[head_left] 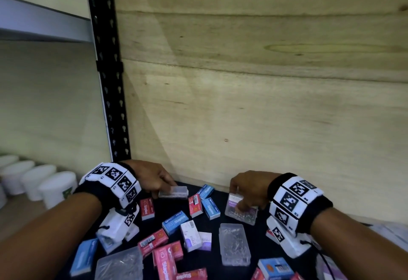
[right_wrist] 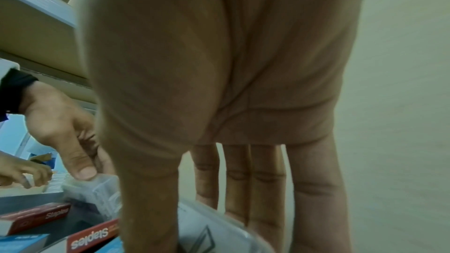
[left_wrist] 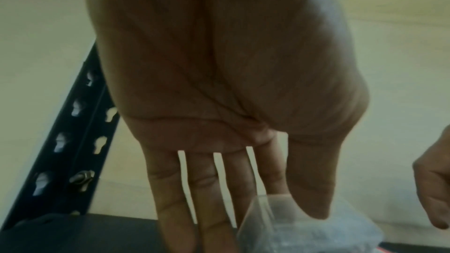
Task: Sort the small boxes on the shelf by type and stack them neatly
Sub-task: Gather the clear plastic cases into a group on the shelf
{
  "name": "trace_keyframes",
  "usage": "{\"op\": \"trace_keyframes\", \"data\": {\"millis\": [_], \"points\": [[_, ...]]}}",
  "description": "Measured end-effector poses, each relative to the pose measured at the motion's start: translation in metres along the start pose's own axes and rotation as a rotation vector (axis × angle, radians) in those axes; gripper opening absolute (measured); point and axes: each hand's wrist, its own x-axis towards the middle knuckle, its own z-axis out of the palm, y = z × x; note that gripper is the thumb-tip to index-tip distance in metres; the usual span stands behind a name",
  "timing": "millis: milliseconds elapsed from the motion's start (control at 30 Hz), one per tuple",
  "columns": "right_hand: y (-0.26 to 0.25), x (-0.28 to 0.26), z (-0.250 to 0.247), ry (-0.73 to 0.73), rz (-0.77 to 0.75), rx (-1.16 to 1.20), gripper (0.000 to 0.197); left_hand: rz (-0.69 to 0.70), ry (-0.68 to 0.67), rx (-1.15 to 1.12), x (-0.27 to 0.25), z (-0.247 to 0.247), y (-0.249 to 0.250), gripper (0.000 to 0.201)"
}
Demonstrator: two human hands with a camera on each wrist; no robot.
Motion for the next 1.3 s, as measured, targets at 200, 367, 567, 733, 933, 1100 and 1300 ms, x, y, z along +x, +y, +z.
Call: {"op": "trace_keyframes", "data": {"millis": [200, 367, 567, 733, 933, 1100, 1300], "points": [[0.0, -0.004, -0.001, 0.014, -0.001, -0.007, 0.052, -0.007, 0.026, -0.155, 0.013, 0.004, -0.009, 0.033], [-0.001, -0.004, -0.002, -0.008, 0.012, 0.015, 0.046, 0.003, 0.07, -0.173, 0.013, 0.005, -0.007, 0.027], [0.005, -0.004, -0.003, -0.021, 0.023, 0.001, 0.031, 0.047, 0.097, -0.09, 0.009, 0.006, -0.008, 0.037], [-0.001, -0.002, -0.014, 0.091, -0.036, -0.011, 0.036, 0.03, 0.189, 0.0, 0.008, 0.001, -0.015, 0.035], [-0.027, 0.03, -0.027, 0.225, -0.127, -0.01, 0.039, 0.0, 0.246, 0.102, 0.012, -0.016, -0.039, 0.032], [-0.056, 0.061, -0.03, 0.279, -0.19, -0.032, 0.036, -0.001, 0.229, 0.083, 0.018, -0.023, -0.058, 0.03], [-0.08, 0.092, -0.028, 0.253, -0.204, -0.063, 0.034, -0.002, 0.23, 0.079, 0.021, -0.032, -0.076, 0.034]]}}
